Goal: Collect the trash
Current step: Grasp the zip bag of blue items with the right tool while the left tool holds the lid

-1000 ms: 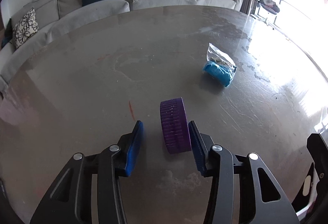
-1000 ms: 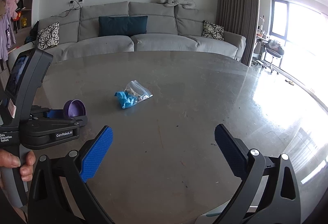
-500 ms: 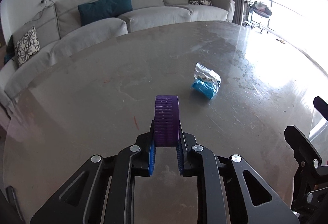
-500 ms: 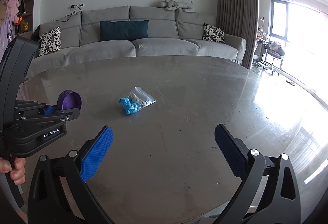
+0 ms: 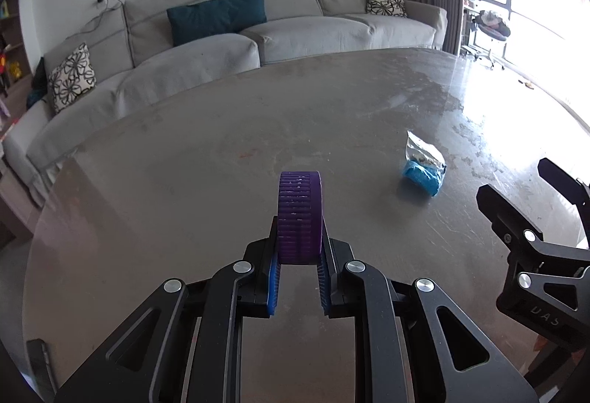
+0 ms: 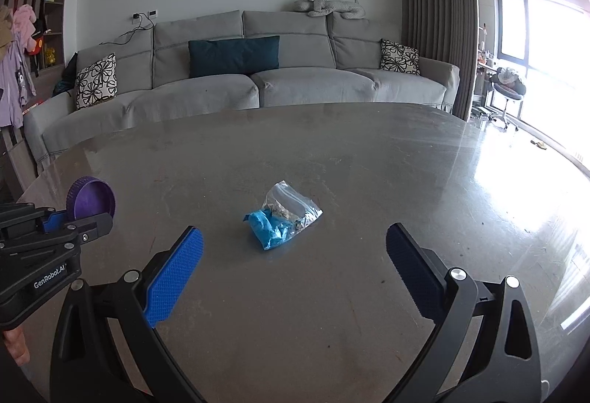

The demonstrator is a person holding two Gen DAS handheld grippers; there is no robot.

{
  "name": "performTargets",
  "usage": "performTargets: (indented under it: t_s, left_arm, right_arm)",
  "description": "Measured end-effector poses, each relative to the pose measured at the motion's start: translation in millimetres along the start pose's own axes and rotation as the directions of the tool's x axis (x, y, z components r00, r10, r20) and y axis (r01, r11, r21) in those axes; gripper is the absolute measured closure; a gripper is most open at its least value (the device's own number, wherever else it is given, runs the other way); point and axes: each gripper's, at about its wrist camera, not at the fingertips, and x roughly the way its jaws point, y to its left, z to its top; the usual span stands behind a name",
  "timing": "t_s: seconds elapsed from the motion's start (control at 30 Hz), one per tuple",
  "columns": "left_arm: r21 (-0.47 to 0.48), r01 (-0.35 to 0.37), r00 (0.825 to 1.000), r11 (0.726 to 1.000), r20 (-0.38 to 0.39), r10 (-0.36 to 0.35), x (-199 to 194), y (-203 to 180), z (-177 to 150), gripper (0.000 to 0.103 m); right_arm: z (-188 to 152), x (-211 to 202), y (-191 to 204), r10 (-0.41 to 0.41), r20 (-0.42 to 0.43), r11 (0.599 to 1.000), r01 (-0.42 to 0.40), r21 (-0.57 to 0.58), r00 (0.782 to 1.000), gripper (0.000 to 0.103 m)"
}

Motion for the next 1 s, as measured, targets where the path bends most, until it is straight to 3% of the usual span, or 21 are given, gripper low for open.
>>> performTargets:
  t_s: [0.1, 0.47, 0.6, 0.73, 0.77, 0.83, 0.9, 1.0]
  left_arm:
    - [-0.019, 0.018, 1.0, 1.0, -0.003, -0.018, 7, 1, 8, 0.085]
    - [-0.023, -0.044, 0.999, 0.999, 0.019, 0.045, 28, 0, 48, 0.085]
    - [-0.027, -0.048, 0.999, 0.998, 0.019, 0.049, 31, 1, 54, 0.085]
    - [-0.027, -0.047, 0.998, 0.999, 0.028, 0.048, 28, -1, 55, 0.085]
    - [-0.027, -0.048, 0.998, 0.998, 0.03, 0.049, 28, -1, 56, 0.085]
    - [-0.024, -0.051, 0.998, 0.998, 0.036, 0.052, 26, 0, 55, 0.085]
    - [-0.026, -0.044, 0.998, 0.999, 0.034, 0.045, 25, 0, 54, 0.085]
    - [-0.025, -0.045, 0.998, 0.999, 0.035, 0.046, 23, 0, 52, 0.085]
  right_arm:
    - [10, 19, 10, 0.007, -0.016, 1.0, -0.007, -0.02, 1.0, 0.004]
    - [37, 84, 14, 0.032, -0.171, 0.999, -0.033, 0.0, 0.985, 0.004]
    - [36, 109, 14, 0.035, -0.265, 0.999, -0.03, 0.021, 0.964, 0.004]
    - [30, 127, 19, 0.03, -0.37, 1.0, -0.027, 0.013, 0.928, 0.005]
    - [29, 130, 19, 0.02, -0.39, 1.0, -0.016, 0.013, 0.921, 0.012]
    - [30, 126, 21, 0.007, -0.378, 1.0, -0.007, 0.002, 0.926, 0.023]
    - [29, 122, 22, 0.018, -0.367, 1.0, -0.022, -0.007, 0.93, 0.043]
    - [27, 116, 30, 0.021, -0.363, 0.999, -0.033, -0.025, 0.932, 0.063]
